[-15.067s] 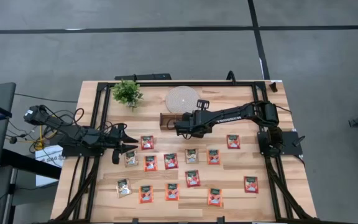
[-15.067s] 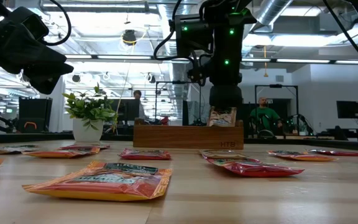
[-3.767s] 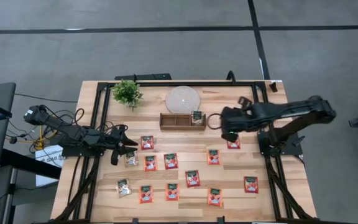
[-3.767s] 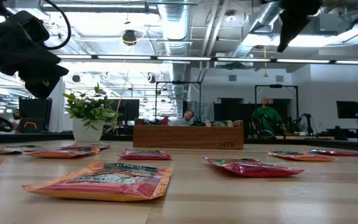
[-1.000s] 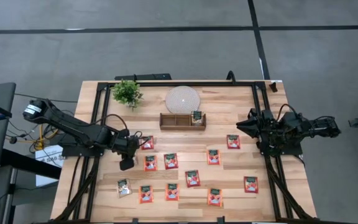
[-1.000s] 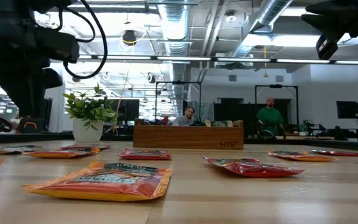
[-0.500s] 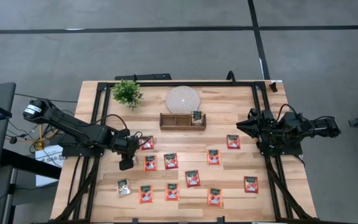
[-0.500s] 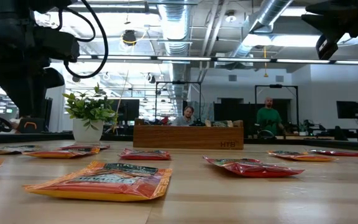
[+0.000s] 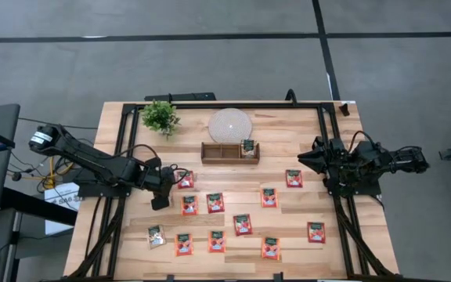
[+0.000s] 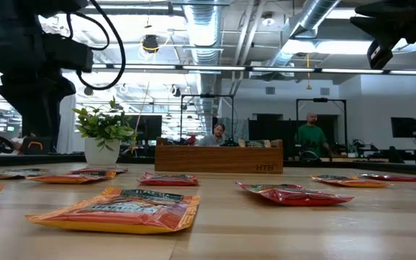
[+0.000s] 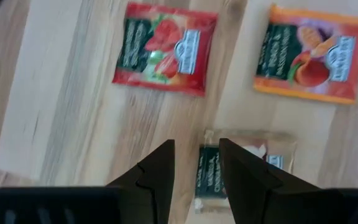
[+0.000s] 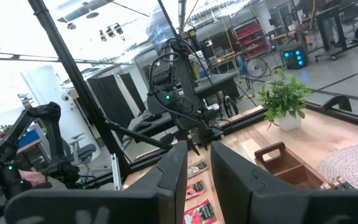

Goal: Pick & Place Tea
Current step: Put the brown tea bag into the right section of the wooden organizer

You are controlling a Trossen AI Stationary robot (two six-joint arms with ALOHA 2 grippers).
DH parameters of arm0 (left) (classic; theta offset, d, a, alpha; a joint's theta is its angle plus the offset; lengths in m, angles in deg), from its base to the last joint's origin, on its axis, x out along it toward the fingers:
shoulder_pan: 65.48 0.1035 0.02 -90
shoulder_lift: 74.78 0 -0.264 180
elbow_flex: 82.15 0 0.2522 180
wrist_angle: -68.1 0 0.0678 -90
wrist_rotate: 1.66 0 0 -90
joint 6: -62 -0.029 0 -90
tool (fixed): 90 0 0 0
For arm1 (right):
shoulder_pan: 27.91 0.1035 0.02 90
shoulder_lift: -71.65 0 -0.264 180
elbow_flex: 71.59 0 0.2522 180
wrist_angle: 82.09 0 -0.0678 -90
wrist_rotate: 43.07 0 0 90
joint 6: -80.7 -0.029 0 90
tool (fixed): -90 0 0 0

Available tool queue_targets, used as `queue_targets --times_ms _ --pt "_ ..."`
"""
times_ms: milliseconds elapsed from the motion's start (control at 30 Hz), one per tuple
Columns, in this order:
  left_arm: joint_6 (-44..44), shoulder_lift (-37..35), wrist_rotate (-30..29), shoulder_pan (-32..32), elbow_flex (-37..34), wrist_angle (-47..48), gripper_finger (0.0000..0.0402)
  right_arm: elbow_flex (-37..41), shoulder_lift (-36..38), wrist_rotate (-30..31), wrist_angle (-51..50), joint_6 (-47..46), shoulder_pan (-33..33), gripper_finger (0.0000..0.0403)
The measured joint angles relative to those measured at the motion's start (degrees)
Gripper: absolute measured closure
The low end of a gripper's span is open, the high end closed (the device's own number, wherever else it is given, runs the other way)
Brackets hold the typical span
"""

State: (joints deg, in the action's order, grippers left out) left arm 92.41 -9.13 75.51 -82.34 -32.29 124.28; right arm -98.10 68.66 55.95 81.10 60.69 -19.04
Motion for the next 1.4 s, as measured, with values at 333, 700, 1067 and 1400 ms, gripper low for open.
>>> queue_targets --times_ms 333,700,1067,1400 --pt "6.39 0.00 3.55 0.00 -3.32 0.04 0.0284 0.00 0.00 0.02 0.00 0.02 0.00 0.0337" --pt "6.48 0.02 2.32 0.04 -3.35 -0.28 0.0284 0.00 0.00 0.03 0.00 0.02 0.00 0.0337" --pt "6.22 2.77 3.29 0.04 -3.36 -0.96 0.0284 0.00 0.00 0.04 0.02 0.04 0.00 0.0337" --pt "4.77 13.83 3.94 0.02 -3.04 -2.98 0.0284 0.00 0.00 0.04 0.00 0.02 0.02 0.0337"
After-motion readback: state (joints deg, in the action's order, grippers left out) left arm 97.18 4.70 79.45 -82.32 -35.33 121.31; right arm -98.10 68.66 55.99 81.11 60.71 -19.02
